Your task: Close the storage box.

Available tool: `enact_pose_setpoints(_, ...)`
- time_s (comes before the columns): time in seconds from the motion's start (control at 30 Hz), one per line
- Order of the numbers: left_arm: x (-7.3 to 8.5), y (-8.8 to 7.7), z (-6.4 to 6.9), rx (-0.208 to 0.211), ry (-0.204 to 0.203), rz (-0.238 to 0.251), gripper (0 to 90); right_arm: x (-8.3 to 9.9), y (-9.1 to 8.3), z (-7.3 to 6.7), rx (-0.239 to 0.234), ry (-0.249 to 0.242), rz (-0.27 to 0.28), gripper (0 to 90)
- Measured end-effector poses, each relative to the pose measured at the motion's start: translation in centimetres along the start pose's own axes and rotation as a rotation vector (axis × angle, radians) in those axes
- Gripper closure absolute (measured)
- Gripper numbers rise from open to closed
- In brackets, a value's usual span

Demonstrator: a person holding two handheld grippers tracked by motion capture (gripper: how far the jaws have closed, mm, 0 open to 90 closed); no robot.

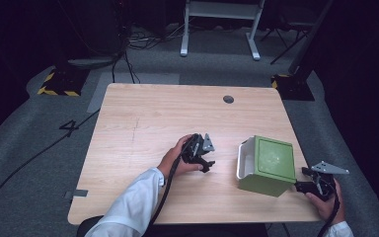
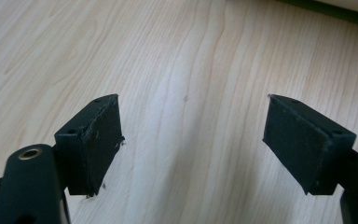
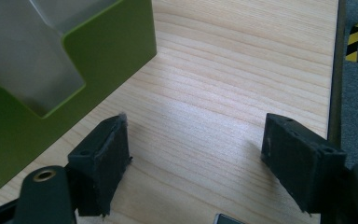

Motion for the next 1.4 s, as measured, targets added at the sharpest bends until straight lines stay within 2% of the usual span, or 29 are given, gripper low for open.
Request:
enact_pose_setpoints(0.17, 1.0, -1.1, -0.6, -0.021, -0.007, -0.003, 19.6, 0.0, 0.0, 0.0, 0.0, -0.001, 0.0, 23.1)
enact_pose_setpoints(0.43, 3.0, -2.8, -1.9, -0.103, -0.002, -0.032, 19.6, 0.0, 0.0, 0.0, 0.001, 0.001, 0.0, 23.1)
enact_pose_setpoints(0.77, 6.1, -5.2, -3.3, -0.176, -0.037, -0.062, 18.5, 0.0, 0.0, 0.0, 0.0, 0.002, 0.0, 23.1)
enact_pose_setpoints(0.9, 7.7, -6.3, -3.8, -0.2, -0.063, -0.08, 18.3, 0.0, 0.0, 0.0, 0.0, 0.002, 0.0, 23.1)
enact_pose_setpoints(1.07, 9.2, -7.5, -4.2, -0.207, -0.097, -0.09, 18.2, 0.0, 0.0, 0.0, 0.0, 0.002, 0.0, 23.1)
enact_pose_setpoints(1.33, 11.7, -9.2, -4.2, -0.244, -0.094, -0.132, 18.2, 0.0, 0.0, 0.0, 0.0, 0.002, 0.0, 23.0)
enact_pose_setpoints(1.4, 12.3, -9.6, -4.2, -0.252, -0.105, -0.138, 18.1, 0.0, 0.0, 0.0, 0.0, 0.002, 0.0, 23.0)
Point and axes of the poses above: each handheld gripper's, and its own axes: y roughly forward along the jaws, x roughly out of its underside, z roughly to its right, the point moved 8 cm from there along y, roughly forward along the jaws, and after that the axes turned 2 degrees about x, right-handed, at the moved point
